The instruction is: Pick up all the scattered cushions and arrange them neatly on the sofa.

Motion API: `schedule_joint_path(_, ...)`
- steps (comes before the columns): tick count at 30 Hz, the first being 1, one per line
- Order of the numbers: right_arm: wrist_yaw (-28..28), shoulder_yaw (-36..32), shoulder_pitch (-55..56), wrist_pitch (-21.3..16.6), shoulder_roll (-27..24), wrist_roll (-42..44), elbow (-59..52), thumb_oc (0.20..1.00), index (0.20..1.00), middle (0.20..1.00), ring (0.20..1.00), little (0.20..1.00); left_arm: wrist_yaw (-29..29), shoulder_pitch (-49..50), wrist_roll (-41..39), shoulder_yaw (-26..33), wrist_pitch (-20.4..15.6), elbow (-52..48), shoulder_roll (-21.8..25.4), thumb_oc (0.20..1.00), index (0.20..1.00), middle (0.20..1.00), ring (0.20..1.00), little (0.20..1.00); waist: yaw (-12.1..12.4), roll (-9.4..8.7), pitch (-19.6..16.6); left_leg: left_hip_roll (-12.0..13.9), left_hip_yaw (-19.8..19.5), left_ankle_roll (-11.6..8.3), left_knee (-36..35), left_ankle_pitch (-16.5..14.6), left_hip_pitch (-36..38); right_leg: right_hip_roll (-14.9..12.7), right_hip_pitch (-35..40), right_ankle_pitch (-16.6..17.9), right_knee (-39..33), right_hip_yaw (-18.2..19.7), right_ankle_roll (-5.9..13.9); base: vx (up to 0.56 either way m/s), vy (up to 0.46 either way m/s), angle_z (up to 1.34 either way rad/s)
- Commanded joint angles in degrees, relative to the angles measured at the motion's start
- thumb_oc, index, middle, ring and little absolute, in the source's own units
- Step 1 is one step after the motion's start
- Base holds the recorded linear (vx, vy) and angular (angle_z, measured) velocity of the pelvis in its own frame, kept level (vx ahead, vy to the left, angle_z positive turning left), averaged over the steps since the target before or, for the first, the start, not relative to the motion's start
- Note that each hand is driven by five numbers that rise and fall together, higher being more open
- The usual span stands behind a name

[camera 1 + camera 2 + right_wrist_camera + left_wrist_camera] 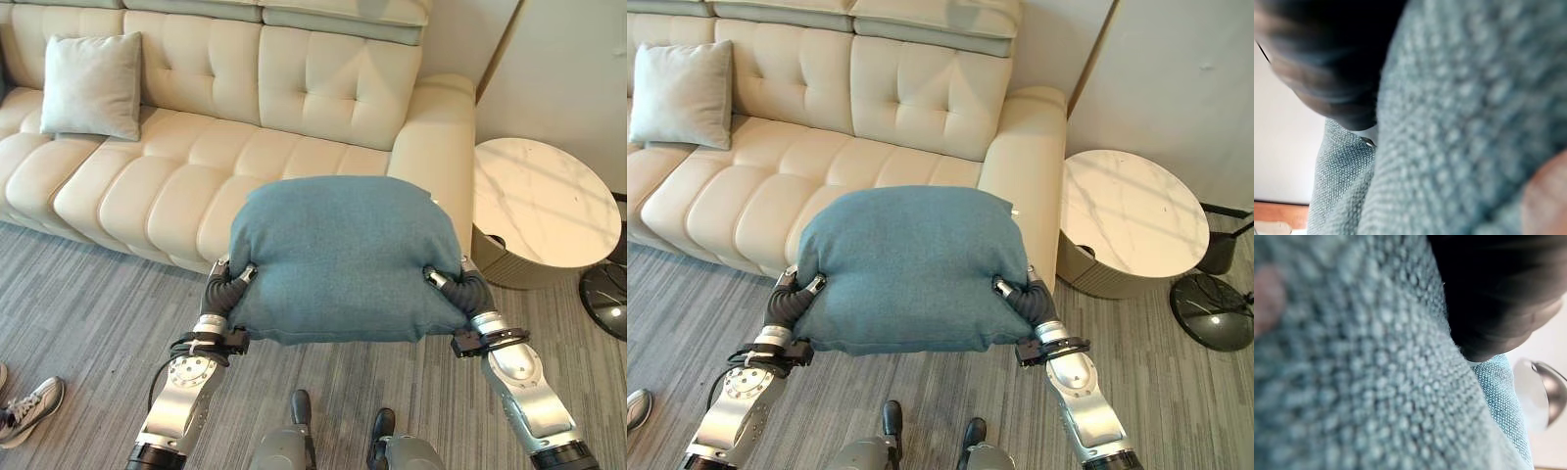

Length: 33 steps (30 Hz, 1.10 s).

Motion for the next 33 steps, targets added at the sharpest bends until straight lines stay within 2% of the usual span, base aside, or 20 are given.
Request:
schedule_joint_path(1, 1.0, 2.4, -6.1, -4.6, 3.0, 2.7, -5.2, 0.2, 0.2, 0.2, 0.2, 0.2, -2.9, -4.4, 0.2, -1.0, -5.3, -5.8, 1.0, 0.2, 0.2, 0.2, 0.2, 0.2, -0.2, -3.43, -2.6, -1.2, 1.4, -0.35, 3.7, -9.5, 2.6, -1.5, 3.4, -0.4, -1.2, 5.4, 3.22, 0.14, 0.259, -0.03)
schedule_joint_path(3, 1.1, 2.1, -6.2, -4.5, 3.1, 2.0, -5.6, 0.2, 0.2, 0.2, 0.2, 0.2, -2.8, -4.6, 0.8, -1.1, -5.1, -5.9, 1.6, 0.2, 0.2, 0.2, 0.2, 0.2, -0.4, -2.67, -1.6, -2.9, 0.1, 1.63, 3.9, -10.5, 4.1, -3.8, -0.4, 3.3, 9.3, 7.7, 3.84, 0.2, 0.334, -0.1)
schedule_joint_path(5, 1.2, 2.0, -5.9, -4.7, 3.4, 2.3, -5.6, 0.2, 0.2, 0.2, 0.2, 0.2, -2.7, -4.6, 1.4, -1.1, -5.1, -5.7, 1.7, 0.2, 0.2, 0.2, 0.2, 0.2, -0.7, -2.18, -1.2, -3.1, -0.5, 2.03, 3.8, -10.9, 4.9, -3.3, -1.9, 3.4, 12.4, 9.0, 3.76, 0.18, 0.209, 0.0)
schedule_joint_path(6, 1.4, 1.3, -4.9, -4.6, 3.3, 2.4, -5.5, 0.2, 0.2, 0.2, 0.2, 0.2, -3.2, -4.4, 2.3, -1.4, -4.9, -5.2, 2.0, 0.2, 0.2, 0.2, 0.2, 0.2, -1.7, -1.32, -0.7, -4.0, -2.4, 2.43, 2.9, -11.6, 7.2, 0.4, -5.6, 1.6, 16.6, 12.2, 3.09, 0.13, 0.106, 0.26)
schedule_joint_path(7, 1.4, 1.3, -4.9, -4.6, 3.3, 2.4, -5.5, 0.2, 0.2, 0.2, 0.2, 0.2, -3.2, -4.4, 2.3, -1.4, -4.8, -5.2, 2.0, 0.2, 0.2, 0.2, 0.2, 0.2, -1.7, -1.29, -0.9, -3.9, -2.4, 2.41, 2.8, -11.4, 7.1, 0.5, -5.7, 1.8, 16.5, 12.2, 3.04, 0.32, 0.189, 0.45)
schedule_joint_path(8, 1.8, 0.9, -4.6, -4.6, 3.1, 3.1, -5.3, 0.2, 0.2, 0.2, 0.2, 0.2, -3.3, -3.6, 2.7, -0.8, -5.0, -4.9, 2.2, 0.2, 0.2, 0.2, 0.2, 0.2, -2.6, -0.7, -0.8, -4.9, -3.3, 2.45, 1.6, -11.6, 9.1, 3.4, -8.8, 0.9, 15.4, 13.4, 2.81, 0.18, 0.082, 0.51)
schedule_joint_path(11, 2.1, 1.1, -4.8, -4.9, 2.6, 4.2, -5.7, 0.2, 0.2, 0.2, 0.2, 0.2, -3.1, -2.8, 2.8, -0.2, -5.2, -4.9, 2.5, 0.2, 0.2, 0.2, 0.2, 0.2, -3.3, -0.3, -0.2, -5.3, -3.6, 2.45, 0.4, -12.6, 11.4, 3.9, -11.6, 1.0, 12.0, 10.9, 2.46, 0.24, 0.069, 0.34)
schedule_joint_path(15, 2.9, -0.6, -3.3, -5.0, 1.4, 5.6, -6.0, 0.2, 0.2, 0.2, 0.2, 0.2, -4.0, -3.1, 3.2, -0.3, -5.4, -3.9, 1.1, 0.2, 0.2, 0.2, 0.2, 0.2, -6.5, -0.78, 0.3, -8.4, -7.2, 1.75, -0.1, -15.6, 16.5, 6.7, -16.3, 5.5, -2.3, 8.6, 4.72, 0.38, 0.017, 0.19)
schedule_joint_path(18, 3.4, -1.5, -1.3, -4.8, 1.1, 5.8, -6.1, 0.2, 0.2, 0.2, 0.2, 0.2, -5.1, -2.8, 3.7, -0.8, -5.4, -3.7, 0.6, 0.2, 0.2, 0.2, 0.2, 0.2, -7.8, -0.44, -0.3, -8.5, -9.1, 1.06, -0.6, -16.2, 18.6, 7.2, -16.7, 6.4, -4.4, 7.9, 4.85, 0.47, -0.054, 0.71)
schedule_joint_path(20, 4.1, -2.6, 1.4, -4.7, 1.0, 6.1, -6.6, 0.2, 0.2, 0.2, 0.2, 0.2, -6.3, -1.4, 3.9, -1.4, -5.3, -4.0, -0.2, 0.2, 0.2, 0.2, 0.2, 0.2, -9.0, 0.17, -1.7, -8.6, -11.0, 0.52, -0.9, -16.0, 20.5, 7.4, -15.0, 7.4, -5.1, 9.6, 3.6, 0.44, -0.066, 0.75)
schedule_joint_path(21, 3.8, -3.5, 2.7, -4.9, 0.2, 5.6, -5.6, 0.2, 0.2, 0.2, 0.2, 0.2, -6.3, -1.1, 3.5, -2.2, -5.2, -3.9, -1.0, 0.2, 0.2, 0.2, 0.2, 0.2, -10.0, 1.51, -2.4, -7.4, -11.1, -1.54, 2.6, -13.7, 19.9, 7.7, -13.5, 8.1, -4.4, 10.7, 2.49, 0.24, -0.047, 0.8)
schedule_joint_path(22, 3.8, -3.5, 2.7, -4.9, 0.2, 5.6, -5.6, 0.2, 0.2, 0.2, 0.2, 0.2, -6.3, -1.1, 3.5, -2.2, -5.2, -3.9, -1.0, 0.2, 0.2, 0.2, 0.2, 0.2, -10.1, 1.32, -2.5, -7.6, -11.3, -1.52, 2.6, -13.5, 19.7, 7.5, -13.6, 8.4, -4.5, 10.7, 2.52, 0.36, -0.08, 0.78)
schedule_joint_path(23, 3.8, -4.2, 3.3, -4.9, -0.2, 5.4, -5.3, 0.2, 0.2, 0.2, 0.2, 0.2, -6.5, -1.2, 3.2, -2.3, -5.1, -3.7, -1.3, 0.2, 0.2, 0.2, 0.2, 0.2, -10.9, 1.51, -2.9, -6.3, -9.9, -3.45, 5.2, -11.6, 19.2, 7.2, -12.7, 8.3, -4.5, 10.2, 2.12, 0.35, -0.086, 0.48)
schedule_joint_path(24, 3.3, -4.5, 3.3, -4.9, -1.4, 5.4, -5.1, 0.2, 0.2, 0.2, 0.2, 0.2, -6.9, -0.8, 2.9, -2.4, -5.0, -4.1, -0.8, 0.2, 0.2, 0.2, 0.2, 0.2, -11.4, 2.51, -3.0, -3.5, -6.6, -6.14, 13.7, -7.0, 16.6, 7.7, -9.7, 6.5, -4.3, 9.8, 0.8, 0.35, -0.086, 0.58)
schedule_joint_path(25, 3.3, -4.5, 3.3, -4.9, -1.4, 5.4, -5.1, 0.2, 0.2, 0.2, 0.2, 0.2, -6.9, -0.8, 2.9, -2.3, -5.0, -4.1, -0.8, 0.2, 0.2, 0.2, 0.2, 0.2, -11.5, 2.25, -3.2, -3.7, -6.7, -6.09, 13.7, -6.7, 16.3, 7.4, -10.0, 6.7, -4.5, 9.8, 0.82, 0.46, -0.109, 0.43)
schedule_joint_path(26, 2.6, -5.1, 3.5, -4.6, -2.3, 5.3, -4.3, 0.2, 0.2, 0.2, 0.2, 0.2, -6.4, -0.7, 2.6, -1.7, -4.9, -3.8, -0.7, 0.2, 0.2, 0.2, 0.2, 0.2, -11.7, 1.89, -3.4, -1.4, -3.7, -6.37, 19.8, -3.7, 13.6, 7.7, -7.1, 4.2, -4.5, 10.9, -0.76, 0.21, -0.056, 0.19)
schedule_joint_path(28, 2.2, -5.1, 3.1, -4.5, -2.6, 5.1, -3.8, 0.2, 0.2, 0.2, 0.2, 0.2, -6.3, -1.0, 2.4, -1.7, -4.7, -3.5, -0.8, 0.2, 0.2, 0.2, 0.2, 0.2, -11.4, 1.23, -3.2, -0.6, -1.7, -5.15, 21.6, -5.0, 11.3, 7.5, -6.1, 3.4, -4.6, 11.9, -1.05, 0.3, -0.051, -0.15)
schedule_joint_path(29, 1.7, -5.6, 2.8, -4.5, -3.2, 4.3, -4.0, 0.2, 0.2, 0.2, 0.2, 0.2, -6.4, -1.3, 2.3, -1.7, -4.4, -3.3, -0.8, 0.2, 0.2, 0.2, 0.2, 0.2, -10.7, -0.21, -3.2, 0.6, 0.1, -2.85, 18.2, -9.1, 7.9, 6.7, -3.9, 2.6, -5.2, 13.5, -0.48, 0.39, -0.012, -0.36)
schedule_joint_path(30, 1.4, -5.6, 2.5, -4.5, -3.2, 4.0, -4.3, 0.2, 0.2, 0.2, 0.2, 0.2, -6.3, -1.6, 2.6, -1.7, -4.2, -3.3, -0.7, 0.2, 0.2, 0.2, 0.2, 0.2, -10.0, -0.49, -2.8, 0.6, -0.2, -2.57, 16.3, -10.7, 6.8, 6.4, -2.8, 1.7, -5.4, 14.3, -0.2, 0.3, 0.007, -0.54)
schedule_joint_path(33, 0.5, -6.4, 2.3, -4.5, -3.4, 3.2, -4.3, 0.2, 0.2, 0.2, 0.2, 0.2, -5.7, -2.1, 3.0, -1.4, -4.1, -3.5, -0.5, 0.2, 0.2, 0.2, 0.2, 0.2, -9.1, -1.68, -2.1, 2.2, -1.7, -3.72, 9.4, -8.5, 1.6, 5.5, -0.2, 0.6, -5.8, 16.9, 0.16, 0.23, 0.064, -0.47)
